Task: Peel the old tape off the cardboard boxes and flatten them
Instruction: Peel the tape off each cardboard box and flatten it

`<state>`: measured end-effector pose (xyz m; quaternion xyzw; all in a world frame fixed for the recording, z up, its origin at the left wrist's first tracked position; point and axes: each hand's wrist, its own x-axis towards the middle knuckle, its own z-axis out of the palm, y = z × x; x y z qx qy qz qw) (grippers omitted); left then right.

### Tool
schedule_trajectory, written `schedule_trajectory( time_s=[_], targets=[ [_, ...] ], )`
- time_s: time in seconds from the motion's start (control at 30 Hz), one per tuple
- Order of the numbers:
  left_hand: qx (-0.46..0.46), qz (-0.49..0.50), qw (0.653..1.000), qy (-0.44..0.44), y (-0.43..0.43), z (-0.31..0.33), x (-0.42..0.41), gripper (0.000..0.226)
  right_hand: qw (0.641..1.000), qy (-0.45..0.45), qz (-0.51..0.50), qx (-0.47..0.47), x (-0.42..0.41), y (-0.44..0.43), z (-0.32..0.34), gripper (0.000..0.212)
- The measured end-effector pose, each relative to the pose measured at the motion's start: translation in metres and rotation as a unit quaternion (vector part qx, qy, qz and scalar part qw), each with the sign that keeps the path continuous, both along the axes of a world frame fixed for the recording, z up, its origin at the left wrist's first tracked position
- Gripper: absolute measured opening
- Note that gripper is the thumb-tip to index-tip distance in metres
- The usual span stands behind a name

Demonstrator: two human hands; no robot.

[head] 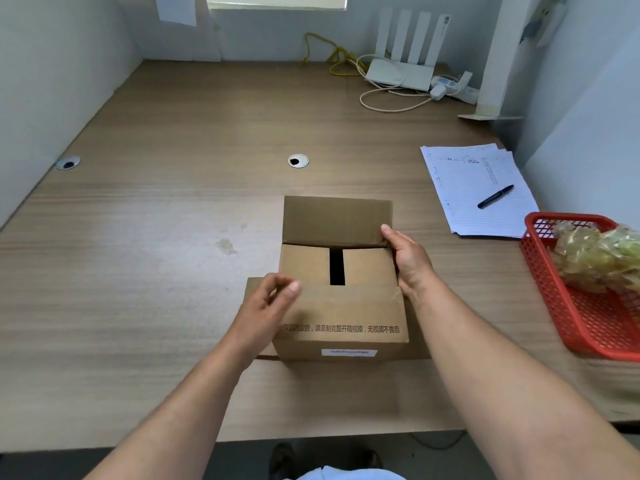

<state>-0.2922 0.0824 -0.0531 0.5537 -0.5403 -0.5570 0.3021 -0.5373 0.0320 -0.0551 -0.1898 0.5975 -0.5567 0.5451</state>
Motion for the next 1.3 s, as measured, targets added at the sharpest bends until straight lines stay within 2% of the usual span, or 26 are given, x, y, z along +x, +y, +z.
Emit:
schedule_trajectory(
  time_s=[0.1, 0.17, 0.27, 0.3, 0.37, 0.43, 0.5, 0.57, 0.67, 0.7, 0.77, 0.8, 0.83, 0.9, 0.97, 1.0, 1.07, 1.13, 1.23, 1.3],
  targets=[
    [0.131, 0.093, 0.980, 0.119, -0.012, 0.011, -0.004, 0.044, 1.000, 0.018, -0.003, 0.003, 0.001, -0.001, 0.001, 0.026],
    [0.156, 0.107, 0.973, 0.134, -0.018, 0.016, -0.006, 0.040, 0.999, 0.043, -0.010, 0.008, 0.001, -0.003, 0.001, 0.024],
    [0.142, 0.037, 0.979, 0.144, -0.019, 0.017, -0.002, 0.019, 0.996, 0.078, -0.023, 0.019, 0.000, -0.007, 0.001, 0.019],
    [0.152, 0.000, 0.976, 0.155, -0.017, 0.018, 0.002, 0.027, 0.997, 0.073, -0.024, 0.020, 0.000, -0.007, 0.000, 0.013],
    [0.181, -0.079, 0.964, 0.178, -0.013, 0.021, 0.016, 0.069, 0.998, 0.045, -0.031, 0.016, 0.003, -0.007, -0.001, 0.014],
    [0.198, -0.148, 0.960, 0.135, -0.005, 0.022, 0.024, 0.114, 0.999, 0.035, -0.034, 0.004, 0.005, -0.008, 0.000, 0.017],
    [0.191, -0.208, 0.959, -0.019, 0.006, 0.021, 0.021, 0.144, 0.999, 0.040, -0.028, -0.004, 0.007, -0.008, 0.000, 0.019],
    [0.133, -0.232, 0.948, -0.173, 0.019, 0.013, 0.013, 0.150, 0.999, 0.048, -0.023, -0.008, 0.010, -0.007, 0.002, 0.021],
    [0.056, -0.200, 0.955, -0.211, 0.030, 0.003, 0.007, 0.143, 0.991, 0.134, 0.002, -0.010, 0.010, -0.007, 0.004, 0.026],
    [0.049, -0.195, 0.956, -0.212, 0.030, 0.003, 0.007, 0.142, 0.980, 0.199, 0.026, -0.002, 0.010, -0.006, 0.006, 0.027],
    [0.046, -0.188, 0.957, -0.217, 0.030, 0.002, 0.008, 0.142, 0.934, 0.345, 0.087, 0.042, 0.011, 0.001, 0.010, 0.036],
    [0.046, -0.187, 0.957, -0.215, 0.030, 0.002, 0.008, 0.142, 0.903, 0.407, 0.120, 0.065, 0.016, 0.008, 0.013, 0.050],
    [0.047, -0.186, 0.958, -0.211, 0.029, 0.002, 0.007, 0.142, 0.872, 0.458, 0.151, 0.084, 0.023, 0.018, 0.016, 0.074],
    [0.050, -0.186, 0.959, -0.206, 0.029, 0.003, 0.006, 0.145, 0.814, 0.538, 0.194, 0.105, 0.041, 0.039, 0.018, 0.111],
    [0.051, -0.182, 0.960, -0.207, 0.028, 0.004, 0.005, 0.149, 0.765, 0.595, 0.221, 0.112, 0.051, 0.056, 0.019, 0.120],
    [0.052, -0.181, 0.960, -0.205, 0.028, 0.005, 0.005, 0.150, 0.752, 0.606, 0.228, 0.121, 0.051, 0.061, 0.020, 0.119],
    [0.058, -0.184, 0.960, -0.201, 0.028, 0.007, 0.004, 0.151, 0.764, 0.585, 0.234, 0.136, 0.045, 0.066, 0.028, 0.108],
    [0.061, -0.185, 0.961, -0.197, 0.028, 0.010, 0.004, 0.148, 0.821, 0.509, 0.229, 0.117, 0.034, 0.068, 0.037, 0.089],
    [0.018, -0.141, 0.965, -0.219, 0.026, 0.015, -0.003, 0.133, 0.928, 0.312, 0.195, 0.054, 0.019, 0.075, 0.049, 0.050],
    [-0.026, -0.094, 0.961, -0.258, 0.022, 0.018, -0.014, 0.125, 0.955, 0.246, 0.162, 0.032, 0.008, 0.078, 0.055, 0.020]
  ],
)
